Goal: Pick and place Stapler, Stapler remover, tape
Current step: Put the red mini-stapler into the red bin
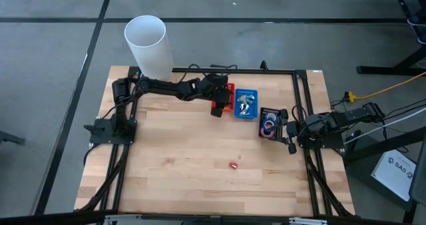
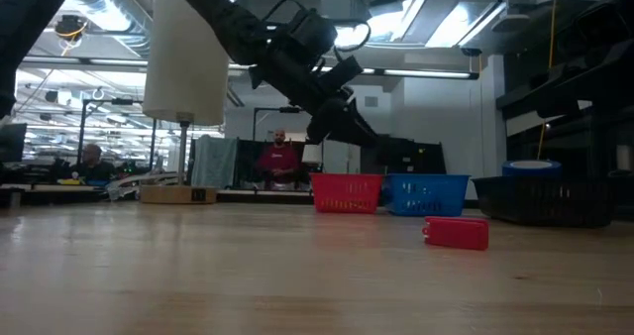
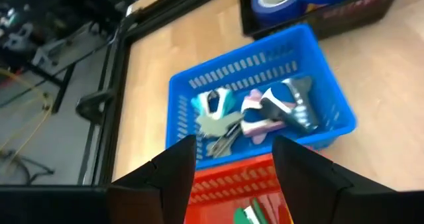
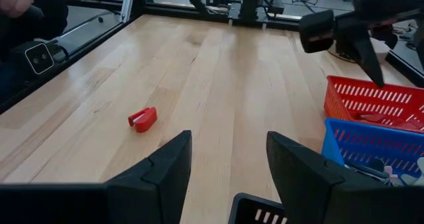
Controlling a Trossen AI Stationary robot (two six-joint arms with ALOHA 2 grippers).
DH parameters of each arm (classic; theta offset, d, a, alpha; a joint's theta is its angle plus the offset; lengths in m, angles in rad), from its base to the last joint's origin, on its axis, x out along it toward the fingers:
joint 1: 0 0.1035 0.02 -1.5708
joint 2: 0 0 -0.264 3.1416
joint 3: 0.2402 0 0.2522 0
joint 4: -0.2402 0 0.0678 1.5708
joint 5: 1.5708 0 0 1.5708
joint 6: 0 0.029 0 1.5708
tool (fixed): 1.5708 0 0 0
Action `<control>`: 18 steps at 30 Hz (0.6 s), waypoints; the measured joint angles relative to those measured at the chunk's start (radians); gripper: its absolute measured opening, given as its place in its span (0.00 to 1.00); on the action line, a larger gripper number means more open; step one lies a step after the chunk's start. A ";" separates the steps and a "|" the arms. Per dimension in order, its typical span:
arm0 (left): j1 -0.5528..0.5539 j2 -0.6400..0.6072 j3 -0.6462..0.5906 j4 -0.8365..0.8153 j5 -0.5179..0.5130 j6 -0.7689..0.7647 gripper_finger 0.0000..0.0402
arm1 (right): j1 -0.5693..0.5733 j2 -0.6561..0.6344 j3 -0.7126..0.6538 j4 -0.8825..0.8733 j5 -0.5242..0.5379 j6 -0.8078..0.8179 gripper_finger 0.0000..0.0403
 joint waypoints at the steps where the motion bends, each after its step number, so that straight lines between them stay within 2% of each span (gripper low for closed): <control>1: -0.006 0.000 0.000 0.002 0.005 0.007 0.49 | 0.000 0.000 0.000 0.000 0.000 0.000 0.49; 12: -0.062 -0.005 0.000 0.021 0.089 0.067 0.49 | 0.000 0.000 0.000 0.000 0.000 0.000 0.49; 18: -0.125 -0.012 0.000 0.012 0.097 0.080 0.49 | 0.000 0.000 0.000 0.000 0.000 0.000 0.49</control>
